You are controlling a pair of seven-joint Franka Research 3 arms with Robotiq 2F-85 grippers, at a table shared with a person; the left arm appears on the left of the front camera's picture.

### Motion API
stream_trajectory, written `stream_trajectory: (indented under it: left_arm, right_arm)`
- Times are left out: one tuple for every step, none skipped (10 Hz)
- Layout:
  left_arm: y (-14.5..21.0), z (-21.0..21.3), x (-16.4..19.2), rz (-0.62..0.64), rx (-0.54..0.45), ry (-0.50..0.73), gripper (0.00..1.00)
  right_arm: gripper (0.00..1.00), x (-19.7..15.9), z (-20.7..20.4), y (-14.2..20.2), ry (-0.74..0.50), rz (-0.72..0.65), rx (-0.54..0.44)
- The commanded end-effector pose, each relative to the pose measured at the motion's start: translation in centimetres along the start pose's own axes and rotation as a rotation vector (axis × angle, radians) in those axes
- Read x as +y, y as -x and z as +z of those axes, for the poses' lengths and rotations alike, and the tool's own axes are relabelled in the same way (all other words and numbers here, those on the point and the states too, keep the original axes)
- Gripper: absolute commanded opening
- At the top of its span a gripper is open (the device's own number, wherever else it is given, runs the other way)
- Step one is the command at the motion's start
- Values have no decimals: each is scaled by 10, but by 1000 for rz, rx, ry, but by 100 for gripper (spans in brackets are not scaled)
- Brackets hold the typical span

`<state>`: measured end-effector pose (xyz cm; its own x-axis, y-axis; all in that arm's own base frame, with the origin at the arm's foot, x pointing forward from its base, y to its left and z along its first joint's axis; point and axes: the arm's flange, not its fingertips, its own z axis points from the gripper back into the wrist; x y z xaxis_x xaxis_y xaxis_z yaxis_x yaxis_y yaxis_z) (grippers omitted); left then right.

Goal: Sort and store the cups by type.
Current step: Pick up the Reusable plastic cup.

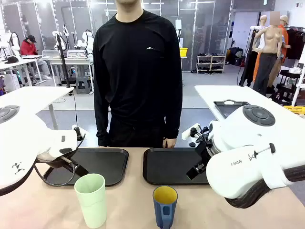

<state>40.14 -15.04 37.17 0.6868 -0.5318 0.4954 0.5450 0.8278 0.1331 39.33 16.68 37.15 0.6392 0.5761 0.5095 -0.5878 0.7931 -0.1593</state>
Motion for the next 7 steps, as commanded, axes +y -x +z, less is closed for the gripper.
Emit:
stream_trajectory:
  left_arm:
    - [0,0,0,0,0,0,100]
    - [0,0,0,0,0,0,100]
    - [0,0,0,0,0,0,100]
    - [0,0,0,0,0,0,100]
    - [0,0,0,0,0,0,100]
    - [0,0,0,0,0,0,100]
    - [0,0,0,0,0,0,100]
  right_arm:
    - [100,0,0,0,0,0,0]
    - [100,0,0,0,0,0,0]
    - [100,0,0,0,0,0,0]
    - [100,0,0,0,0,0,0]
    - [100,0,0,0,0,0,0]
    - [100,0,0,0,0,0,0]
    - [100,0,0,0,0,0,0]
